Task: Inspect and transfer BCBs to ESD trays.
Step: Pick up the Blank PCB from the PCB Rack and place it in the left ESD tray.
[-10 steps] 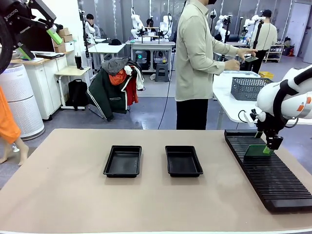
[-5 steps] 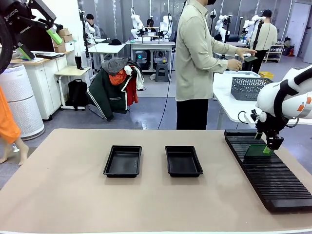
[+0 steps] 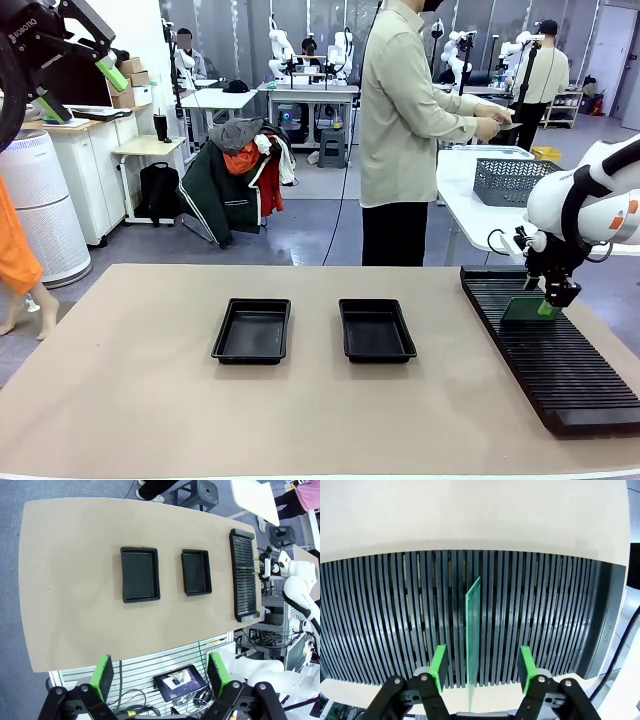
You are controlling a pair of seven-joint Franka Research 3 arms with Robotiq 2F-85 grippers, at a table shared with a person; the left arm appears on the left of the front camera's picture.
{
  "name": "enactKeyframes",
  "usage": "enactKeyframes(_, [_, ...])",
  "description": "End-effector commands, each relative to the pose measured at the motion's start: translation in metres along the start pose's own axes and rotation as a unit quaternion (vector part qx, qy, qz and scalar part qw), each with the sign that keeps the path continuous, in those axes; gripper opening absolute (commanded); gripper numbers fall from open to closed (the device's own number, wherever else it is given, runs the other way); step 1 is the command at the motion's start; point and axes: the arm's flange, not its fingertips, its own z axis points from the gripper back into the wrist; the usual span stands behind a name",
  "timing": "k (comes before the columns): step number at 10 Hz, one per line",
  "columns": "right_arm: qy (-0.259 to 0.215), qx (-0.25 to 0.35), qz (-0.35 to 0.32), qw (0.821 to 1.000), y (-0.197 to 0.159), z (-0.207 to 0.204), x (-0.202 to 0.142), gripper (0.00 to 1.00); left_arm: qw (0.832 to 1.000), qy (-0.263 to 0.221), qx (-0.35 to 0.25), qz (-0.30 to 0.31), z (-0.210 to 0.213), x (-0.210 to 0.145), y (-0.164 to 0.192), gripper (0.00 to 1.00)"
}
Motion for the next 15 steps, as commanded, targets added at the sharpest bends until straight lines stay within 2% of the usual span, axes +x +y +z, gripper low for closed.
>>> enactKeyframes(1, [0.004,0.001,0.005,1.0,-0.0011,-0.0016,-0.0055,0.65,1.0,0.0,-0.005,-0.001,0.0004,-0.0009,0.0013,1.0])
enactKeyframes(2, [0.005,0.002,0.005,1.0,-0.0005,-0.0026,-0.0057,0.58,1.0,0.0,-0.005,-0.001,0.0004,-0.0009,0.0013,1.0])
enactKeyframes(3, [0.004,0.002,0.005,1.0,-0.0004,-0.0041,-0.0059,0.57,1.0,0.0,-0.005,-0.001,0.0004,-0.0009,0.0013,1.0])
enactKeyframes(6, [0.002,0.003,0.007,1.0,0.0013,-0.0068,-0.0057,0.43,1.0,0.0,-0.005,-0.001,0.0004,-0.0009,0.0013,1.0])
enactKeyframes(7, [0.004,0.002,0.008,1.0,0.0015,-0.0062,-0.005,0.42,1.0,0.0,-0.005,-0.001,0.0004,-0.0009,0.0013,1.0])
enactKeyframes(8, [0.005,0.003,0.006,1.0,0.0012,-0.0056,-0.0039,0.35,1.0,0.0,-0.005,-0.001,0.0004,-0.0009,0.0013,1.0])
enactKeyframes(9, [0.004,0.005,0.005,1.0,0.0012,-0.006,-0.0037,0.34,1.0,0.0,-0.005,-0.001,0.0004,-0.0009,0.0013,1.0])
enactKeyframes(10, [0.005,0.006,0.005,1.0,0.0014,-0.0062,-0.0032,0.28,1.0,0.0,-0.005,-0.001,0.0004,-0.0009,0.0013,1.0])
enactKeyframes(11, [0.005,0.008,0.005,1.0,0.0025,-0.0054,-0.0027,0.27,1.0,0.0,-0.005,-0.001,0.0004,-0.0009,0.0013,1.0])
enactKeyframes(12, [0.007,0.011,0.004,1.0,0.0033,-0.0044,-0.0023,0.2,1.0,0.0,-0.005,-0.001,0.0004,-0.0009,0.0013,1.0])
enactKeyframes(13, [0.009,0.013,0.004,1.0,0.004,-0.0043,-0.0021,0.26,1.0,0.0,-0.005,-0.001,0.0004,-0.0009,0.0013,1.0])
enactKeyframes(14, [0.009,0.015,0.004,1.0,0.0042,-0.0043,-0.0023,0.13,1.0,0.0,-0.005,-0.001,0.0004,-0.0009,0.0013,1.0])
enactKeyframes(15, [0.009,0.017,0.002,1.0,0.0046,-0.0047,-0.0037,0.19,1.0,0.0,-0.005,-0.001,0.0004,-0.0009,0.0013,1.0])
